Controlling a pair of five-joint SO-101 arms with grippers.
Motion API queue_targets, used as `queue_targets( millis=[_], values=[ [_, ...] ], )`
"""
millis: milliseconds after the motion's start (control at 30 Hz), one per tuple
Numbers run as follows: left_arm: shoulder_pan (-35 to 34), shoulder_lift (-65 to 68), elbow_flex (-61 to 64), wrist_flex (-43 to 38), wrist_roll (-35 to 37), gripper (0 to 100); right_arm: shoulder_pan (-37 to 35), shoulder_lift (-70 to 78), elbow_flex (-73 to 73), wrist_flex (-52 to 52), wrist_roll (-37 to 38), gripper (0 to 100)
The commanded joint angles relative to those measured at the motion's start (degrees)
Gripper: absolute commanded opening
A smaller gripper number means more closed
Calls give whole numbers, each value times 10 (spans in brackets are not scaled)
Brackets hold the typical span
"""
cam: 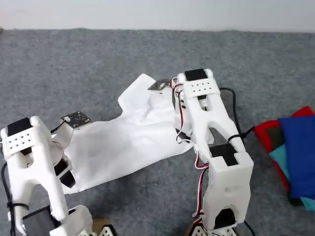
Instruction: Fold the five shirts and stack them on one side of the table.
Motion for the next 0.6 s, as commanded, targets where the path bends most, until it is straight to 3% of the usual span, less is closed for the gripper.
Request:
queue_targets(
  millis=[0, 233, 400, 567],
  values=[
    [4, -20, 0, 16, 3, 126, 21, -9, -45, 20, 2, 495],
    [3, -20, 1, 17, 3, 126, 58, 54, -44, 0, 25, 459],
    [2, -20, 1, 17, 3, 126, 41, 131, -51, -26, 22, 455],
    [4, -20, 2, 17, 3, 126, 7, 162, -98, -25, 22, 308]
  ],
)
